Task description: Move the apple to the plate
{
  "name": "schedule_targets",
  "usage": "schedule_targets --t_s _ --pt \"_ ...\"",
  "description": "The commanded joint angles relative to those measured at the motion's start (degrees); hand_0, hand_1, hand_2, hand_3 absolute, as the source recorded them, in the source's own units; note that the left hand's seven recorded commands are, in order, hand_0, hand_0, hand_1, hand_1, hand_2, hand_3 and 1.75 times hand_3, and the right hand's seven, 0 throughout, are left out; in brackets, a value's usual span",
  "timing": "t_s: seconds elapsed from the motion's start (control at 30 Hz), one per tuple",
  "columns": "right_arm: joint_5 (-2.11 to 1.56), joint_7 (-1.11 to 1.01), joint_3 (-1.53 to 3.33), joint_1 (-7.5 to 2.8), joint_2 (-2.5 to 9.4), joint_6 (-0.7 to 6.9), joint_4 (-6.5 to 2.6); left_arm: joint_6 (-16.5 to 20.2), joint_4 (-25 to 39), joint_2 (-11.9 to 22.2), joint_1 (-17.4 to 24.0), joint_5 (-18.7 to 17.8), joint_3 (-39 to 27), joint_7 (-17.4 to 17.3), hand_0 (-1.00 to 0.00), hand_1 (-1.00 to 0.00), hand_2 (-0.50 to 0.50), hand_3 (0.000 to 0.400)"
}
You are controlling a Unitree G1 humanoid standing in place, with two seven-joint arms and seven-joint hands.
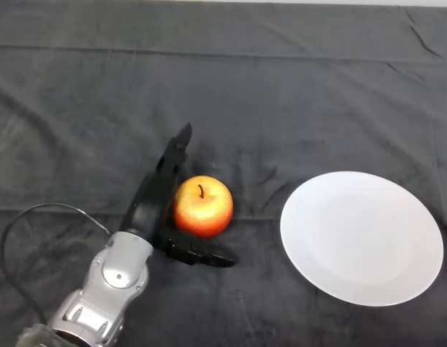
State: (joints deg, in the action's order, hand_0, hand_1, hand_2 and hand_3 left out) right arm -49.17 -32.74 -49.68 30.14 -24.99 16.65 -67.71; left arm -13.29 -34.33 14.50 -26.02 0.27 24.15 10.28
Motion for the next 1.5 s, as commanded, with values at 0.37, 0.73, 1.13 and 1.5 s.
schedule_targets --t_s 0.37,0.73,1.13,1.5 --pt "-0.57 0.81 -0.69 -0.06 -0.48 0.43 0.65 -1.05 -1.38 1.55 -4.31 0.1 3.14 3.43 -1.0 -1.0 0.0 0.4" --pt "-0.59 0.79 -0.69 -0.05 -0.49 0.42 0.62 2.03 8.98 1.95 -3.01 0.81 3.51 8.41 -1.0 -1.0 0.0 0.4" --pt "-0.59 0.82 -0.66 -0.08 -0.46 0.41 0.69 6.75 23.3 0.75 -1.94 2.1 8.65 13.66 -1.0 -1.0 0.0 0.4" --pt "-0.6 0.8 -0.65 -0.07 -0.49 0.41 0.64 6.77 22.27 -1.56 -6.59 0.47 18.17 16.13 -1.0 -1.0 0.0 0.4"
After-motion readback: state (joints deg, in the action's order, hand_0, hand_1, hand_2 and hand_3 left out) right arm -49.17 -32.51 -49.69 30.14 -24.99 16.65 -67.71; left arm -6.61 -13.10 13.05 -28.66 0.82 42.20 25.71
